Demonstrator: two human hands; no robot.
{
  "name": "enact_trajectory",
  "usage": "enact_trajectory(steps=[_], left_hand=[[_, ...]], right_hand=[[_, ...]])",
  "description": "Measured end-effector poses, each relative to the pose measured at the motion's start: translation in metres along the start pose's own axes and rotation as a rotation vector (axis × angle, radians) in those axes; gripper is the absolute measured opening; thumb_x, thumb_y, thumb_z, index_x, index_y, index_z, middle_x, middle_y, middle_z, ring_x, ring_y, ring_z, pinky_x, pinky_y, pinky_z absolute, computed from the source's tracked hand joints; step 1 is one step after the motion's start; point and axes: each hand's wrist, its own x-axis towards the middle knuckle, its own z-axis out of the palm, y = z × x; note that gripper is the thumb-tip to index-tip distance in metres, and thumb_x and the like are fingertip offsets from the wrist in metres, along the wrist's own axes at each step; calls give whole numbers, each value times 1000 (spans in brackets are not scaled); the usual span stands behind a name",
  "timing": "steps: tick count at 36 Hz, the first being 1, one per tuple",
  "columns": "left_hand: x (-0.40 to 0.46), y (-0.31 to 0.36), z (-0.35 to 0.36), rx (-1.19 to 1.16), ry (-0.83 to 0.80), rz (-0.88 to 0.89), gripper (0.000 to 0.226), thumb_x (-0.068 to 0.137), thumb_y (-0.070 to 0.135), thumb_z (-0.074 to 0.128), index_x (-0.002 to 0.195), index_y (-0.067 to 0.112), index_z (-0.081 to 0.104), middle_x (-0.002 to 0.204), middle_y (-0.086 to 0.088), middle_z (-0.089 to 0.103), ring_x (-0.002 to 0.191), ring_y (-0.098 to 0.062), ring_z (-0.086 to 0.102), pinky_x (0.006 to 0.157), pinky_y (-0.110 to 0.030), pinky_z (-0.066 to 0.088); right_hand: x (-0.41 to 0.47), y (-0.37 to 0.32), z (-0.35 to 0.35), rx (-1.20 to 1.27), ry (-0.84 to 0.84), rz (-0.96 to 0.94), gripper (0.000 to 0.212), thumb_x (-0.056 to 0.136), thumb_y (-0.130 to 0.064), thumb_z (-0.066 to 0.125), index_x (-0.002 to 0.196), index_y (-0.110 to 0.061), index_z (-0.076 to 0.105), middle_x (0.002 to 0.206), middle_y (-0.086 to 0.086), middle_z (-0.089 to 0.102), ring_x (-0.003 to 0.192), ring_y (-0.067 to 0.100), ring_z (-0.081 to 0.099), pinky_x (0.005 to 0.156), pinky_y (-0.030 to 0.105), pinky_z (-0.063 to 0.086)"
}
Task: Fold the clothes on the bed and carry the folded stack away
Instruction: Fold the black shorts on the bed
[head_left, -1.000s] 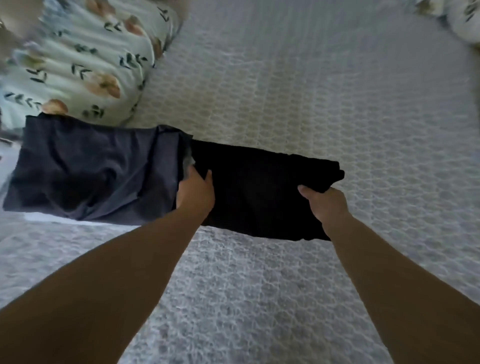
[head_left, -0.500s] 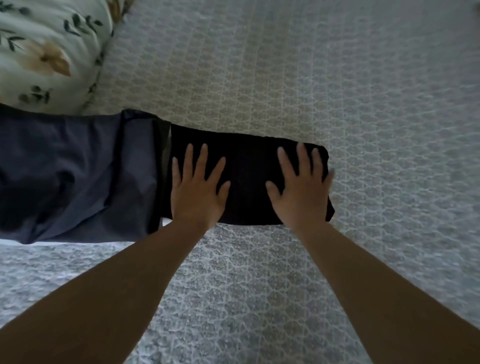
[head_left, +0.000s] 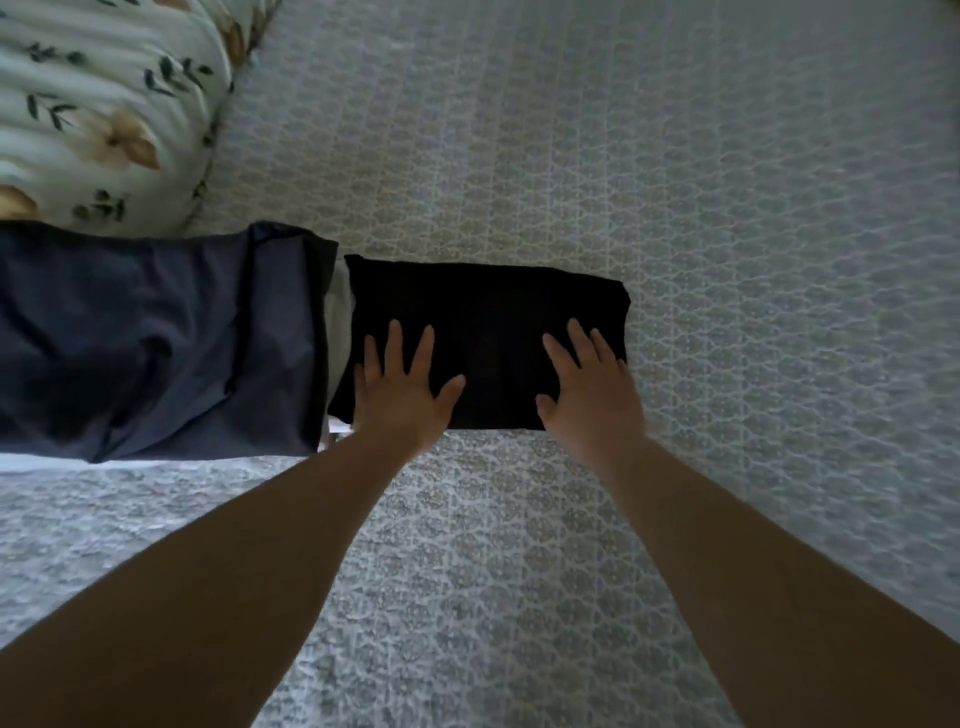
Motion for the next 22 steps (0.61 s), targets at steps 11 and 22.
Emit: enact_trajectory(steps=[11,22], left_hand=[[-28,9,-3,177,11,78,91,85,60,53,145,47,-14,157,6,-20,144,-32,-16,111,-62,9],[-22,-1,17,91,142,91,80,95,25,49,146,49,-7,159,8,-14,146,-30,-12,115,-53,17]], right_hand=[[-20,21,-2,807,218,460,77,84,-37,66,146,-13,26,145,9,30,131,27,34,105,38,34],[11,12,14,1213,217,574,26,85,-17,63,109,-9,59,95,5,58,85,22,59,71,32,49]])
